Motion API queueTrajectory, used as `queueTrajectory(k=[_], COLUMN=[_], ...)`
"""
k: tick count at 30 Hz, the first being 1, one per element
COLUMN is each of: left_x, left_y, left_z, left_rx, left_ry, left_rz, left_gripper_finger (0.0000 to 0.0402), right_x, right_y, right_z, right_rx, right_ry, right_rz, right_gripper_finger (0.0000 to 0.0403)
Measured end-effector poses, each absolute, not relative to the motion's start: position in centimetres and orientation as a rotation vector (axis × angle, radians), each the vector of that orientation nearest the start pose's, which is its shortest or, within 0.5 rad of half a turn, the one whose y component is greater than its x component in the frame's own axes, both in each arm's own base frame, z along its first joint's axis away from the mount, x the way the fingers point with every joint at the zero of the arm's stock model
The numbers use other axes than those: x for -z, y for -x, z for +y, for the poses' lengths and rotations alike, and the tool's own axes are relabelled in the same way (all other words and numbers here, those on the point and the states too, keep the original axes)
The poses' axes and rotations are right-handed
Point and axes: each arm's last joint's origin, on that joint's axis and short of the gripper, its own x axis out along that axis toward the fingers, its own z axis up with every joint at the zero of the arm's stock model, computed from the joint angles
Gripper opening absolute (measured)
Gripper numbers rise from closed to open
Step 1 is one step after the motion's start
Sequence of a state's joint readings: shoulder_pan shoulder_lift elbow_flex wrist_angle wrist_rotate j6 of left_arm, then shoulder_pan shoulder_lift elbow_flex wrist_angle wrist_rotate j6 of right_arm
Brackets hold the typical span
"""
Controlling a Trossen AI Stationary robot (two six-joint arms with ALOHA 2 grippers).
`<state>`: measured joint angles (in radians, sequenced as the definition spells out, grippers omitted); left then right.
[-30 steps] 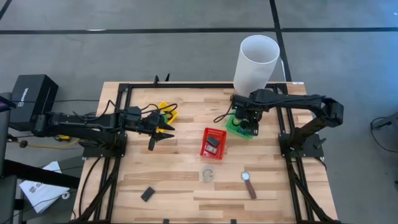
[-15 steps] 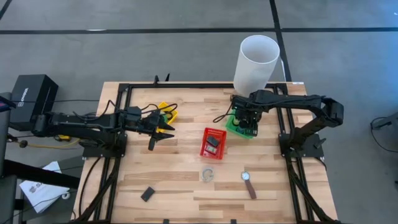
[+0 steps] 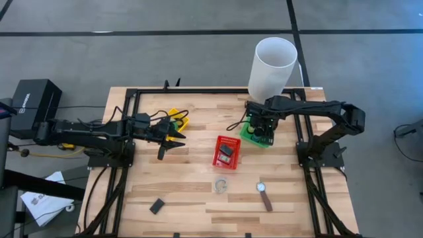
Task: Pick & Place Office items
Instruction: Put the black hourglass into the green bin
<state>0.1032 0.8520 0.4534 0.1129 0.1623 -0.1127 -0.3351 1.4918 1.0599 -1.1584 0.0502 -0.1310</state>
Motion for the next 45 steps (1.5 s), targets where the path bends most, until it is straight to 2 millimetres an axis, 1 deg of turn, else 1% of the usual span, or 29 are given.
queueTrajectory(k=[2, 5, 10, 15, 17, 19, 22, 25, 29, 31, 35, 40, 45], left_x=[-23.5, -23.5, -23.5, -23.5, -23.5, -23.5, -23.5, -23.5, -23.5, -23.5, -23.5, -23.5, -23.5], left_y=[-18.7, -18.7, -18.7, -18.7, -18.7, -18.7, -18.7, -18.7, -18.7, -18.7, -18.7, -18.7, -18.7], left_z=[1.5, 1.5, 1.5, 1.5, 1.5, 1.5, 1.5, 1.5, 1.5, 1.5, 1.5, 1.5, 1.5], left_rx=[0.043, 0.043, 0.043, 0.039, 0.039, 0.039, 0.039, 0.039, 0.039, 0.039, 0.039, 0.039, 0.039], left_ry=[0.15, 0.15, 0.15, 0.173, 0.176, 0.176, 0.176, 0.176, 0.176, 0.176, 0.176, 0.176, 0.176], left_rz=[0.286, 0.286, 0.286, 0.287, 0.287, 0.287, 0.287, 0.287, 0.287, 0.287, 0.287, 0.287, 0.287], left_gripper_finger=[0.0143, 0.0143, 0.0143, 0.0143, 0.0143, 0.0143, 0.0143, 0.0143, 0.0143, 0.0143, 0.0143, 0.0143, 0.0143], right_x=[-22.2, -22.2, -22.2, -22.2, -22.1, -21.6, -20.8, -20.4, -20.4, -20.4, -20.4, -20.4, -20.4], right_y=[-23.1, -23.2, -23.2, -23.2, -23.3, -23.4, -22.9, -22.7, -22.8, -22.9, -22.9, -22.9, -22.9], right_z=[-8.2, -8.3, -8.4, -8.4, -8.5, -8.5, -8.4, -8.2, -8.2, -8.3, -8.3, -8.3, -8.3], right_rx=[0.197, 0.201, 0.21, 0.201, 0.201, 0.204, 0.2, 0.195, 0.194, 0.194, 0.198, 0.204, 0.205], right_ry=[-0.125, -0.126, -0.136, -0.125, -0.119, -0.117, -0.122, -0.123, -0.119, -0.115, -0.119, -0.125, -0.125], right_rz=[1.589, 1.582, 1.579, 1.578, 1.563, 1.546, 1.573, 1.587, 1.581, 1.571, 1.569, 1.568, 1.568], right_gripper_finger=[0.0209, 0.0193, 0.0193, 0.0216, 0.0206, 0.0195, 0.0195, 0.0195, 0.0217, 0.0222, 0.0197, 0.0195, 0.0224])
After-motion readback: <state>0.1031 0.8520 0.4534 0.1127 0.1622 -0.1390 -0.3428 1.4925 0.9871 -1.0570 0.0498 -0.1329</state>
